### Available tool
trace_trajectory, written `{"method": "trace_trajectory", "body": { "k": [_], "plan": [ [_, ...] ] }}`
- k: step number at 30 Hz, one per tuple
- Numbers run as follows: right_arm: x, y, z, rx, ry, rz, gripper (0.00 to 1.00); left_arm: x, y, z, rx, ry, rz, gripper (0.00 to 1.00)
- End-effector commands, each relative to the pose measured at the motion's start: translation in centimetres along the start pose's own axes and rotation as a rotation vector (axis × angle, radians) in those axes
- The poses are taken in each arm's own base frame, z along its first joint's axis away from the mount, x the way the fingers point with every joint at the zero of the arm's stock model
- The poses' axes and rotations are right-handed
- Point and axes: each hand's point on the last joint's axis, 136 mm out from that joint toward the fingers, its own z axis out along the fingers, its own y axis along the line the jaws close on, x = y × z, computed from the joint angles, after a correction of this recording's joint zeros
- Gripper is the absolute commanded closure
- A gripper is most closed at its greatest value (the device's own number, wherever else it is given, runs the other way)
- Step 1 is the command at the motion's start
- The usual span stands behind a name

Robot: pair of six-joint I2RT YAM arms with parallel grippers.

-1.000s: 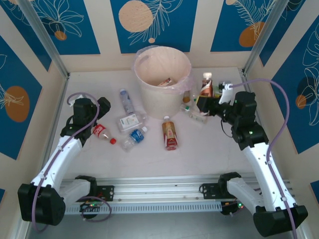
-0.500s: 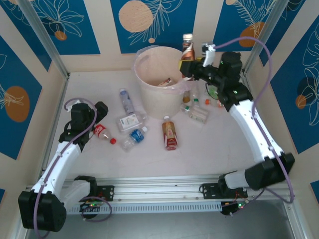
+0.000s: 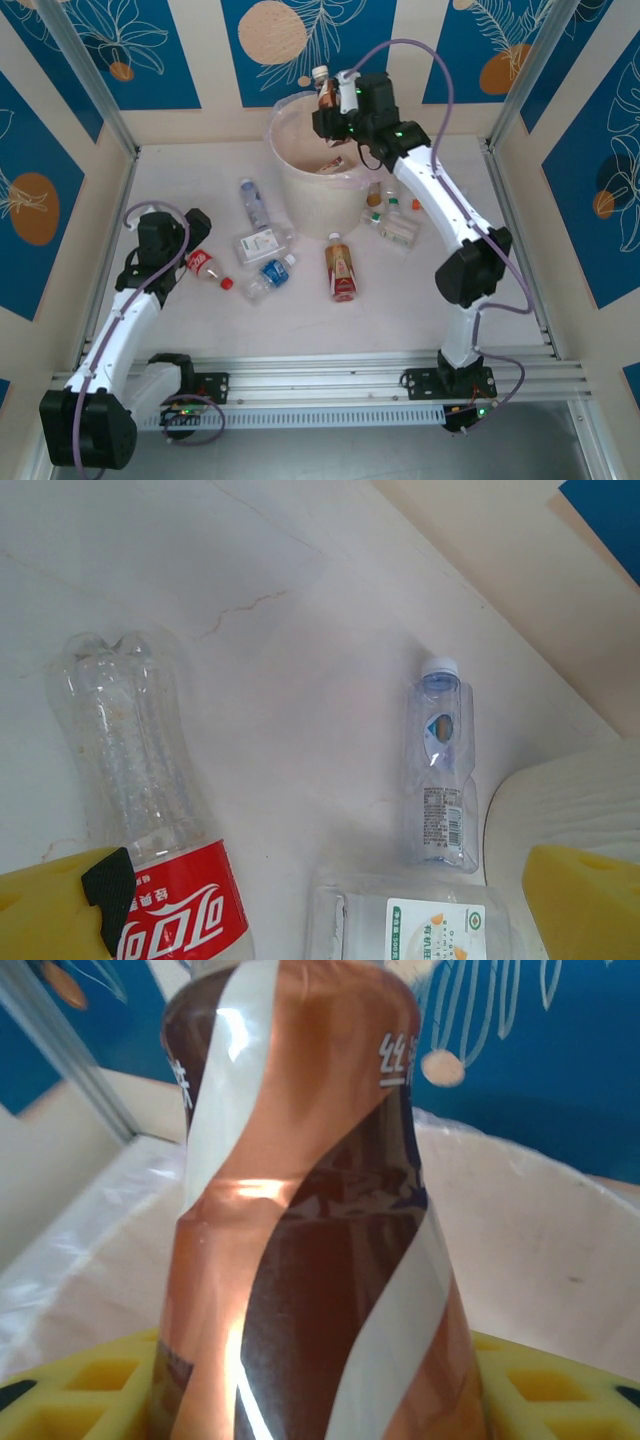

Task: Put the plastic bottles in the bin

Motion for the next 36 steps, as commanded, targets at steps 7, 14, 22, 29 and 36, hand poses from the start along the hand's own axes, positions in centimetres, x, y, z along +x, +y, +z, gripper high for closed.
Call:
{"method": "trace_trajectory", "body": {
  "k": [7, 14, 22, 29, 36],
  "plan": [
    [4.4, -5.4, 2.8, 0.388, 0.171, -0.130, 0.52, 0.0, 1.7, -0.6, -0.029, -0.016, -0.010, 0.00],
    [6.3, -7.8, 3.8, 0.541, 0.237, -0.146, 0.39, 0.0, 2.3, -0.4, -0.045, -0.018, -0.015, 0.00],
    [5.0, -8.3, 3.4, 0.671, 0.203, -0.184, 0.19, -0.1, 2.8, -0.3, -0.061, -0.022, -0.014, 0.00],
    [2.5, -5.5, 1.3, 0.607, 0.129, -0.163, 0.15, 0.6, 4.2, 0.5, -0.118, 0.004, -0.015, 0.00],
    [-0.2, -2.7, -2.2, 0.469, 0.016, -0.089, 0.00, 0.7, 5.1, 1.1, -0.161, 0.024, -0.031, 0.00]
  ]
}}
